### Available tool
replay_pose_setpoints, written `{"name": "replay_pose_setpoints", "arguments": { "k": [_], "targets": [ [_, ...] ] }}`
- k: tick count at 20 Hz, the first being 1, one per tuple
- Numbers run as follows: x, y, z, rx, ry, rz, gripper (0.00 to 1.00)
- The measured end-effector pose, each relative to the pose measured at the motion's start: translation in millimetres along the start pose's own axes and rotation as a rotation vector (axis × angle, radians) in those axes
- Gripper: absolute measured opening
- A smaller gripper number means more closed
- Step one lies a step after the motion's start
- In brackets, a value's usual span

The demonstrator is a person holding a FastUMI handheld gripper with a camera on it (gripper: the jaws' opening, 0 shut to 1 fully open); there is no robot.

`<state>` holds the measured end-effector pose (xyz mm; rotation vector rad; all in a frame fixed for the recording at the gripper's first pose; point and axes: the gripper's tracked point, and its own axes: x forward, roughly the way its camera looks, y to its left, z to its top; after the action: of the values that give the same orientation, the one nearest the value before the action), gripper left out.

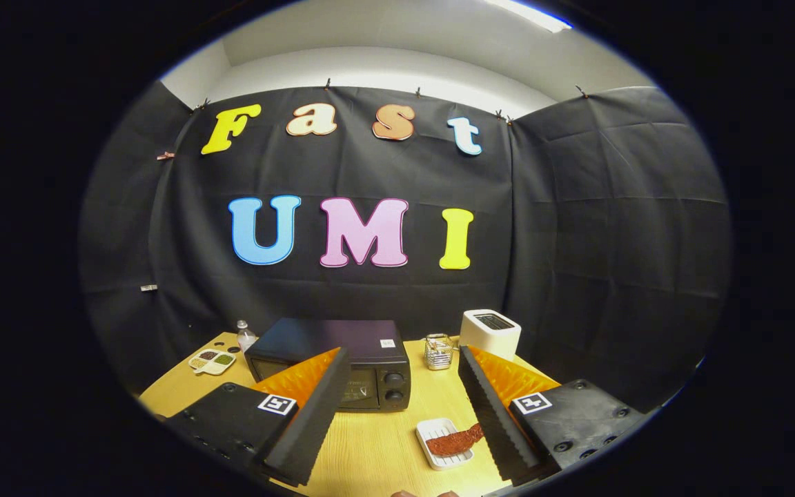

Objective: Open the toaster oven, put the food inside, and close the toaster oven door.

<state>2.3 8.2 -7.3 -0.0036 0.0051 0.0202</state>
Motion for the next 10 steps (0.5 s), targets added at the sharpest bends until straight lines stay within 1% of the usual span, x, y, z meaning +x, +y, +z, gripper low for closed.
{"name": "replay_pose_setpoints", "arguments": {
  "k": [10],
  "targets": [
    [6.4,0.8,-14.1,0.003,0.029,-0.002,0.97]
  ]
}}
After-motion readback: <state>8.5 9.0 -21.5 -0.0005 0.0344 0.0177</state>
